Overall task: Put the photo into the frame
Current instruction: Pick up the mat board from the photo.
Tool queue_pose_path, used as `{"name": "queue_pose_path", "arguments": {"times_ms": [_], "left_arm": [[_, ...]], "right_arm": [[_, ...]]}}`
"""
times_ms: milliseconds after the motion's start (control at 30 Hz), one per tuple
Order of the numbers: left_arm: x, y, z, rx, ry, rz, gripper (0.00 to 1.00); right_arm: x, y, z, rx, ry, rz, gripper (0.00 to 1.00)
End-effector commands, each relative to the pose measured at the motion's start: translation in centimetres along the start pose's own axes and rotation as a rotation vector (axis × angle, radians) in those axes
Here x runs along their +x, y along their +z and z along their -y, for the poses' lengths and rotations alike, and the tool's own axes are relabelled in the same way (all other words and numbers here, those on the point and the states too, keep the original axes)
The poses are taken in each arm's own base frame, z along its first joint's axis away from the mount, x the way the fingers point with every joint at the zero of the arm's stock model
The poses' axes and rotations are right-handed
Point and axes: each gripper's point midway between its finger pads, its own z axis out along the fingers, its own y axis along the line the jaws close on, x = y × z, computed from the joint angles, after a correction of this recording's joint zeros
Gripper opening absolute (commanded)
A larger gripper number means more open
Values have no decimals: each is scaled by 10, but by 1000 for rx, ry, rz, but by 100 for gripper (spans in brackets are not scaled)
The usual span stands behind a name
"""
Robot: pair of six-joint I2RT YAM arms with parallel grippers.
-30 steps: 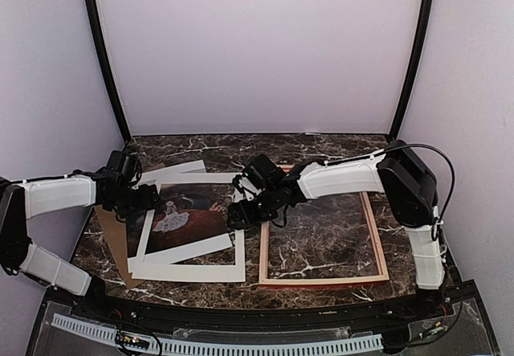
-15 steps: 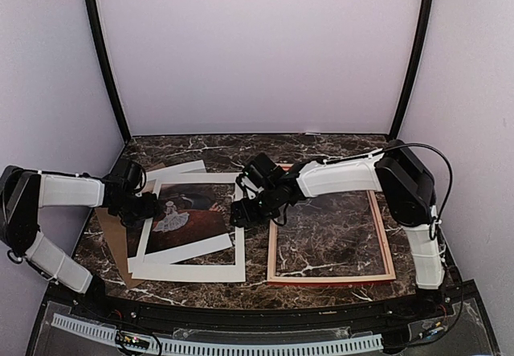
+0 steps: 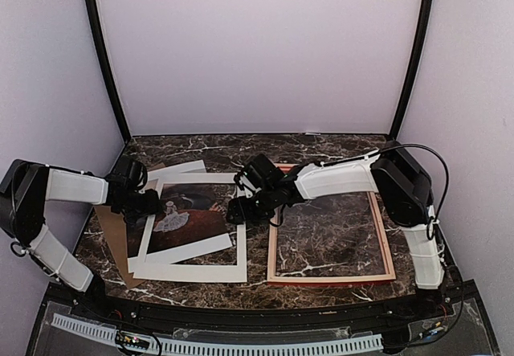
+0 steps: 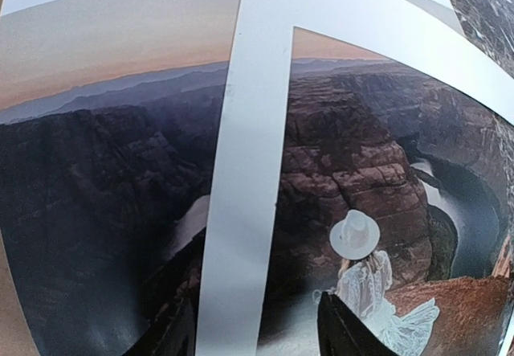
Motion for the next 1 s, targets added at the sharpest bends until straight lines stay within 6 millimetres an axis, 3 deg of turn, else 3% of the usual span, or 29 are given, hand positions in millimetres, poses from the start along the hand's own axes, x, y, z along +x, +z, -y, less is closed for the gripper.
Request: {"name": "queue_pose_path", "arguments": {"times_ms": [0,300,533,767,967], "left_arm": [[24,5,6,67,-7,-72,53],[23,-5,24,190,-11,-38,43],[19,-16,39,277,-12,-21,43],[23,-13,40,286,5,-36,42],[28,-9,39,277,22,-58,30]], "right_arm": [[33,23,9,0,40,-81,77],[41,25,15,7,50,-97,74],[39,24,16,8,50,-97,73],[42,27,16,-1,51,-111,72],[43,27,17,-1,49,-115,72]]}}
